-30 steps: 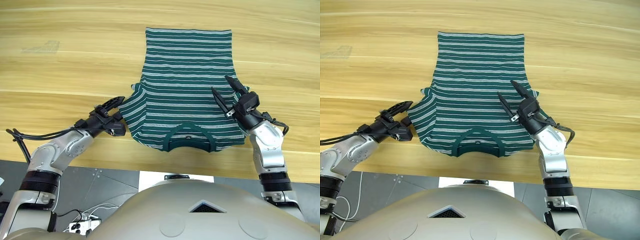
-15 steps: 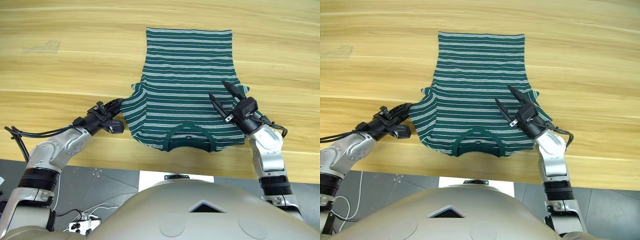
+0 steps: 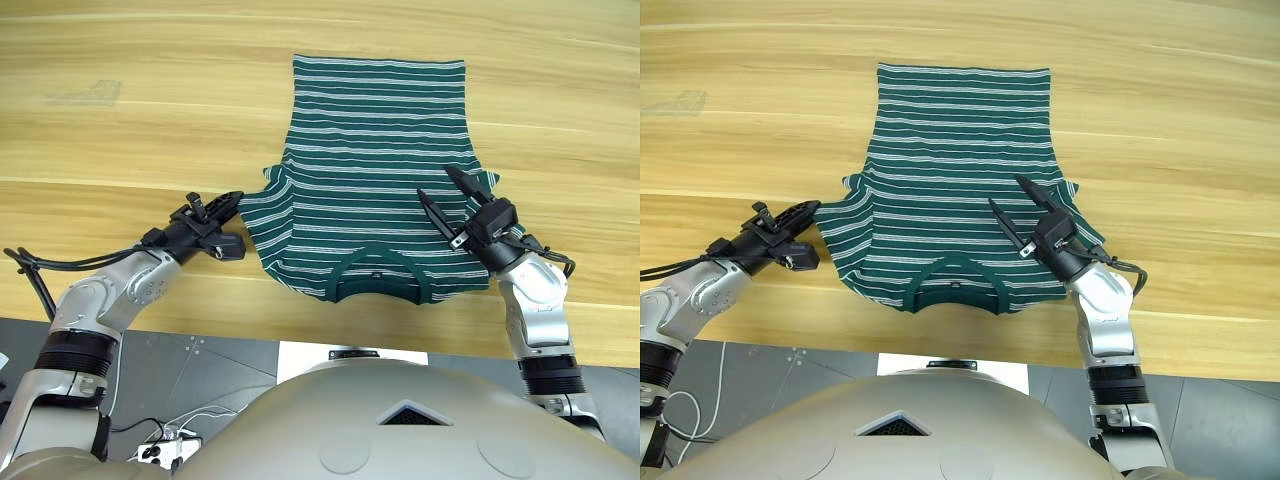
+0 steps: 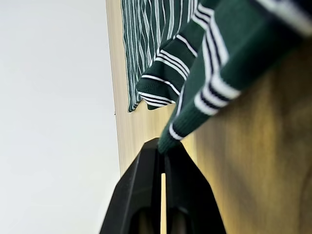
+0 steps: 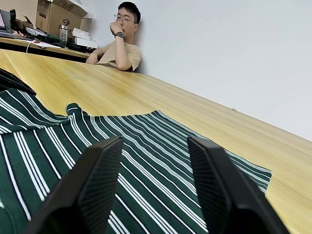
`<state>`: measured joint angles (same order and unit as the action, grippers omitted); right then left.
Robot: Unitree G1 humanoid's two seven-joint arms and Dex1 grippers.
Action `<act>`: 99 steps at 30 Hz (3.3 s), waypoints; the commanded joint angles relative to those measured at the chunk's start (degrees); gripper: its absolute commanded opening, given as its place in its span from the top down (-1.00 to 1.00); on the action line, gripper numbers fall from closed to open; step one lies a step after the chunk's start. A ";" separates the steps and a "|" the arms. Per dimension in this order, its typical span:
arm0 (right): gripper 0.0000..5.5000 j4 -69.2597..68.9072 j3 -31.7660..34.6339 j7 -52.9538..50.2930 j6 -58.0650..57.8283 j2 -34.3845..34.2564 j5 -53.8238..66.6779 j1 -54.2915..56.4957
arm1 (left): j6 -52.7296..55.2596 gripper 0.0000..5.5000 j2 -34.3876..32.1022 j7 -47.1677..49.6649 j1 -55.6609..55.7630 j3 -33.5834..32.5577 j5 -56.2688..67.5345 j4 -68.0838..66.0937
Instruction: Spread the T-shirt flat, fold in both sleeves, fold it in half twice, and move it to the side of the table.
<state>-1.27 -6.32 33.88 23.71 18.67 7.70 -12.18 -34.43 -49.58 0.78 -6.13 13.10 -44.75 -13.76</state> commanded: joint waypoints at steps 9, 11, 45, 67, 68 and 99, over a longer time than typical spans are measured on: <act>0.11 -0.71 0.24 -0.17 -1.08 0.28 0.30 0.93 | -4.65 1.00 5.72 -6.22 -8.80 2.68 18.55 7.77; 0.11 -0.57 0.03 -0.16 -1.00 0.12 0.19 1.05 | -4.78 1.00 7.52 -7.89 -8.16 3.38 21.22 8.38; 0.11 -7.52 12.85 -9.16 -1.11 6.57 -8.42 -3.86 | -5.82 0.22 15.92 -20.54 -3.02 4.10 44.84 7.50; 0.11 -3.33 21.48 -8.97 12.81 23.54 -29.86 -32.48 | 1.81 0.22 25.10 -22.88 -11.18 -5.12 53.14 23.73; 0.11 -1.05 21.30 -10.48 12.19 23.33 -30.74 -29.37 | 1.88 0.22 25.23 -22.78 -12.24 -5.71 52.98 24.69; 0.11 -3.53 25.72 -22.43 20.86 32.14 -46.83 -24.85 | 5.36 0.22 30.08 -22.01 -13.48 -6.45 49.51 28.05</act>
<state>-5.17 21.25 10.93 43.93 49.98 -36.57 -36.14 -30.22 -19.89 -21.39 -20.91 6.63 5.83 13.79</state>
